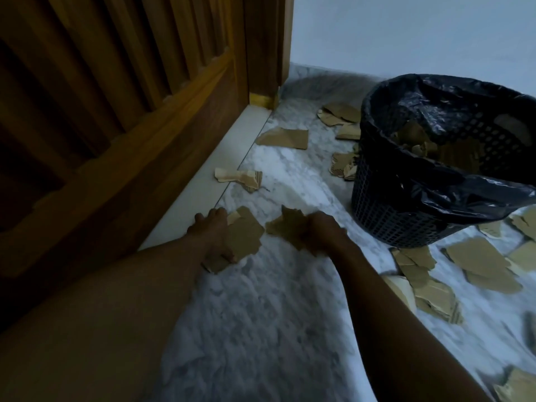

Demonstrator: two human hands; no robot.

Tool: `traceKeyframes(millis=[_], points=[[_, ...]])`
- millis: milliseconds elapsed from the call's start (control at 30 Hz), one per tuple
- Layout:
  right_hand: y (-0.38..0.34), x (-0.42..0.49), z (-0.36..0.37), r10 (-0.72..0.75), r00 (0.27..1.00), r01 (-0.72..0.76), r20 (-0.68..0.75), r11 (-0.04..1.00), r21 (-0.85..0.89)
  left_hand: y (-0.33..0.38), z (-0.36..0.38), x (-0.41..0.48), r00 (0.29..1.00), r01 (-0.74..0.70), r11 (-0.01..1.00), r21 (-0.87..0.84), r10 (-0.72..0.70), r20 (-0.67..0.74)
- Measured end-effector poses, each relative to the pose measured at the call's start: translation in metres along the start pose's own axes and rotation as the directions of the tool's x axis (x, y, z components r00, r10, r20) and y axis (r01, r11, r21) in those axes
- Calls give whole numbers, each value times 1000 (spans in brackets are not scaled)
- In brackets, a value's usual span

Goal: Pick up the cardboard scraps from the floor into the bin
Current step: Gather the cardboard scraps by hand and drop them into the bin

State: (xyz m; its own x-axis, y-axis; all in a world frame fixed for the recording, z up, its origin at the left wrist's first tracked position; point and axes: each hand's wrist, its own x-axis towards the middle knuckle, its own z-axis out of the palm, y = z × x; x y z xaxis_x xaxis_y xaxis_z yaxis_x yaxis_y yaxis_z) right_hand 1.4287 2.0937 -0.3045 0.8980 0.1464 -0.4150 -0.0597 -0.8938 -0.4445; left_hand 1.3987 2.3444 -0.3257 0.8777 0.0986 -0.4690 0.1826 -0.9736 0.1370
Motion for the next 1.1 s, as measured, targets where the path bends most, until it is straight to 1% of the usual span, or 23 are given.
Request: traceKeyframes(millis=[33, 67, 100, 167, 267, 300, 367, 433, 533, 600, 667, 733, 800, 867, 933, 1000, 1100], points=[[-6, 5, 0, -66, 998, 67, 10, 987, -149, -3, -5, 6, 1000, -12, 999, 30, 11, 1], [-10, 12, 4, -118, 993, 122, 28, 959, -257, -4, -11, 12, 1000, -30, 997, 75, 30, 8], [-13, 18, 8, -171, 984, 180, 56, 936, -304, -4, -15, 18, 999, -52, 991, 126, 51, 16], [-13, 31, 13, -218, 968, 246, 123, 922, -300, -1, -23, 29, 995, -104, 965, 239, 104, 11], [-10, 50, 14, -159, 977, 200, 142, 918, -343, 8, -36, 50, 976, -189, 889, 417, 218, -23], [-11, 55, 12, -135, 980, 176, 143, 925, -336, 10, -40, 59, 968, -206, 871, 445, 248, -37], [-11, 63, 12, -102, 983, 140, 153, 955, -262, 15, -49, 77, 962, -221, 853, 473, 272, -40], [-8, 74, 16, -58, 985, 89, 165, 978, -190, 19, -57, 93, 968, -221, 839, 498, 249, 11], [-2, 90, 22, -9, 984, 28, 180, 994, -103, 25, -66, 114, 977, -212, 850, 483, 194, 89], [-1, 98, 24, -4, 982, 17, 190, 997, -70, 26, -70, 125, 977, -201, 880, 430, 151, 147], [-3, 99, 24, 3, 978, 5, 207, 999, -40, 29, -74, 129, 972, -196, 887, 417, 121, 200], [-5, 96, 21, 38, 978, -34, 205, 999, -22, 34, -76, 125, 974, -192, 871, 452, 111, 199], [-6, 89, 20, 66, 978, -67, 196, 998, -4, 36, -72, 115, 982, -175, 871, 459, 119, 150], [-12, 80, 21, 94, 980, -98, 173, 995, 12, 36, -63, 101, 991, -127, 903, 410, 100, 88], [-19, 66, 24, 113, 985, -114, 131, 993, 3, 34, -50, 85, 996, -81, 928, 365, 65, 57], [-22, 51, 29, 108, 989, -110, 103, 994, 7, 32, -34, 72, 997, -38, 954, 298, 15, 81], [-23, 25, 39, 95, 987, -102, 130, 994, 49, 25, -19, 51, 987, -3, 979, 205, -29, 155]])
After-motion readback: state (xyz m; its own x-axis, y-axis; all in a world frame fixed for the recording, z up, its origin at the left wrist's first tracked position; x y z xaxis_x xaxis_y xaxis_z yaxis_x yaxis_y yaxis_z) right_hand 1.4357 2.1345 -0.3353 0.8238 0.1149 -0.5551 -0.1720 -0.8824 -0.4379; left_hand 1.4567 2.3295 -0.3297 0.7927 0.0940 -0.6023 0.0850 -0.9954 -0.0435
